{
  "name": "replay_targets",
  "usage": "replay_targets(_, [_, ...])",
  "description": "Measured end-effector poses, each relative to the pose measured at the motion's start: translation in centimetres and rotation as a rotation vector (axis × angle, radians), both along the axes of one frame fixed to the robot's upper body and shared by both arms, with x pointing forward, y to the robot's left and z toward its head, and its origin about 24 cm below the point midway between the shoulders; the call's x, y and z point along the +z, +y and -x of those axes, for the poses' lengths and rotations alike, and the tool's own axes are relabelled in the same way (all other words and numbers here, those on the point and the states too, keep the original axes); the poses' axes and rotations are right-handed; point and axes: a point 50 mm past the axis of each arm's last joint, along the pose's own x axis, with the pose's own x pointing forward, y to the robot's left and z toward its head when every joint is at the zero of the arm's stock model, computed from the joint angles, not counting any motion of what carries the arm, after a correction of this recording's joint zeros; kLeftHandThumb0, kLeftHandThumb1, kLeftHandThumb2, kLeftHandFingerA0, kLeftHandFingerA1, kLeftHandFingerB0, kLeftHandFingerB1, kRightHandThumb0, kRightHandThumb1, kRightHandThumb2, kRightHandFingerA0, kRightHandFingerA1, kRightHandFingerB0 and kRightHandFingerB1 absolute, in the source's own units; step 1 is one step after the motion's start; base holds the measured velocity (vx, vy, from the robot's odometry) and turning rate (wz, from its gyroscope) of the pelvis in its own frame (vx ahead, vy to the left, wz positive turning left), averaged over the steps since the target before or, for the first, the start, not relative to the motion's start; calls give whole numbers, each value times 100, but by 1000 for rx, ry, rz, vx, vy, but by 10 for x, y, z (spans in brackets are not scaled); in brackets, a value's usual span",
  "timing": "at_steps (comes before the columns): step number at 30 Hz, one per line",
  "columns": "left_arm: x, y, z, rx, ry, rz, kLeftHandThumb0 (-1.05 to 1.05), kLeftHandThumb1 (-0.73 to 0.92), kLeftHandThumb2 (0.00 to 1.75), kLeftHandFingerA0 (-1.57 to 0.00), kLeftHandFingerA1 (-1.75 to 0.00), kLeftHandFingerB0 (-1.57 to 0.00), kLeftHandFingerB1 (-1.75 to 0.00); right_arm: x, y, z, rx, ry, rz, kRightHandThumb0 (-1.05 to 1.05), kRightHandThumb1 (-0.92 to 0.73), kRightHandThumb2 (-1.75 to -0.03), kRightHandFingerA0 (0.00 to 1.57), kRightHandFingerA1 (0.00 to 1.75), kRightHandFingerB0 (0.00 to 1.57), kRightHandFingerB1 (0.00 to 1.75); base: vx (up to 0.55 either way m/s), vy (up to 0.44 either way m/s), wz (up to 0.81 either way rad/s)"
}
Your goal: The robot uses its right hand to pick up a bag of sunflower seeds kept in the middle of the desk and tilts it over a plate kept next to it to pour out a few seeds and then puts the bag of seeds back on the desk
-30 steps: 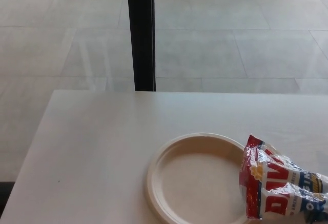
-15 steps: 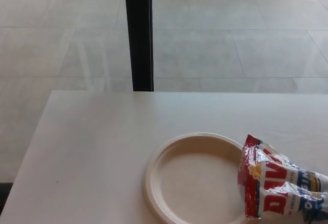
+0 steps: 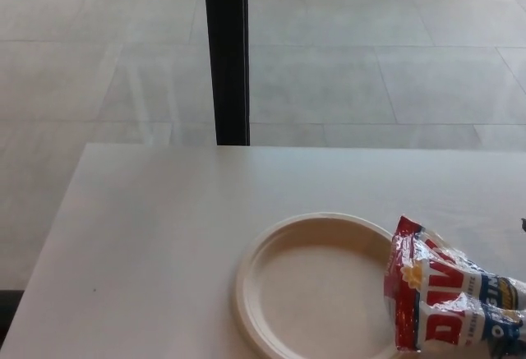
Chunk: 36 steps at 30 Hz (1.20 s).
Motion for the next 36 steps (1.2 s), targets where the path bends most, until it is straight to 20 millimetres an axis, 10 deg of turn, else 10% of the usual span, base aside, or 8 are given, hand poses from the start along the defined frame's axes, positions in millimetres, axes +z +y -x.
replay_targets(9, [2,2,-2,-12,6,-7,-34,66,119,-19,-61,-10,-57,-20,20,11,93,77,39,-88,-51,-85,0,0,0,6,0,0,0])
replay_targets(13, [2,3,-2,-18,9,-9,-58,82,72,-25,-66,-7,-47,-24,22,11,105,94,60,-89,-51,-85,0,0,0,5,0,0,0])
replay_targets(14, [2,2,-2,-18,10,-9,-57,58,107,-19,-62,0,-50,-25,22,11,106,97,65,-88,-50,-84,0,0,0,5,0,0,0])
replay_targets(18, [2,2,-2,-27,17,-14,-60,79,72,-22,-63,-4,-45,-24,18,3,83,101,83,-87,-50,-83,0,0,0,5,0,0,0])
replay_targets(19, [2,2,-3,-29,18,-14,-35,64,119,-18,-60,-9,-55,-23,17,1,79,100,87,-88,-51,-84,0,0,0,3,0,0,0])
replay_targets(31, [1,2,-1,-30,28,-21,-59,60,109,-20,-62,0,-50,-10,15,-20,33,41,93,-79,-45,-76,0,0,1,9,0,0,0])
replay_targets(32, [1,2,-1,-32,30,-21,-59,82,74,-25,-66,-6,-47,-11,16,-20,32,36,88,-77,-44,-76,0,0,2,10,0,0,0])
replay_targets(36, [2,2,-1,-38,25,-26,-63,74,95,-30,-68,-6,-50,-15,20,-18,29,33,71,-79,-45,-77,0,0,1,11,0,0,0])
